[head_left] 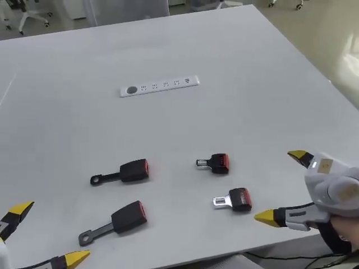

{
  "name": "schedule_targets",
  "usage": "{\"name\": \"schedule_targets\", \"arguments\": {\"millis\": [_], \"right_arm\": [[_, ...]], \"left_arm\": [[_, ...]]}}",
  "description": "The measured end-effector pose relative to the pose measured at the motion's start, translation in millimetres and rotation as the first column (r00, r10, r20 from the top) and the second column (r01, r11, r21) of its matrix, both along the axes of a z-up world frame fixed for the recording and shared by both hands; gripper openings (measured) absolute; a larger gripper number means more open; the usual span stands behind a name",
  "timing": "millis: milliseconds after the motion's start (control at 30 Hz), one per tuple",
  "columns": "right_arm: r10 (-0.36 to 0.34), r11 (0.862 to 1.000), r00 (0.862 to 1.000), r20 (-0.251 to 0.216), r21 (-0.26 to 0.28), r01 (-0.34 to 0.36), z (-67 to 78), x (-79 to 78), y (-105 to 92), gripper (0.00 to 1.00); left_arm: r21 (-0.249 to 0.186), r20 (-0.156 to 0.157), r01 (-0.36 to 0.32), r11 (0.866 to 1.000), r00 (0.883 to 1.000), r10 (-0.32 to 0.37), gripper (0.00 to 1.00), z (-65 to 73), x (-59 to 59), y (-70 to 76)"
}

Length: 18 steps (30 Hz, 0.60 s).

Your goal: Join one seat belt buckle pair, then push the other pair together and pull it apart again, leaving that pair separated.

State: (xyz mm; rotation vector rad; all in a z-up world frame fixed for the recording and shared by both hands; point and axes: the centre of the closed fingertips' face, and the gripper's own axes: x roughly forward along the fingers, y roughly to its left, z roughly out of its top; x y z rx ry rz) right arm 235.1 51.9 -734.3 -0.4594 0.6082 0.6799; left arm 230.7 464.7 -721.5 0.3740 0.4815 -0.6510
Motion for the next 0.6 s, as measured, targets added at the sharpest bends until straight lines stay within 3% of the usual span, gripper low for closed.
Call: {"name": "schedule_targets", "arguments": {"millis": [133, 267, 600], "right_arm": [[0.01, 1.0, 1.0, -0.007, 0.001, -0.01, -0.8, -1.7, 1.8, 1.0], [0.01, 1.0, 1.0, -0.01, 0.003, -0.01, -3.1, -2.1, 2.8, 1.0], [0.016, 1.0, 0.999, -0.028, -0.013, -0.017, -4.6, -2.5, 8.1, 0.96]], "left_arm": [[0.013, -0.001, 0.005, 1.0, 1.0, -0.005, 1.0, -0.6, 0.3, -0.2], [0.02, -0.047, -0.003, 1.0, 0.999, 0.004, 1.0, -6.5, -3.1, 0.6], [0.023, -0.05, 0.019, 1.0, 0.999, -0.018, 1.0, -8.6, -5.2, -0.5]]}}
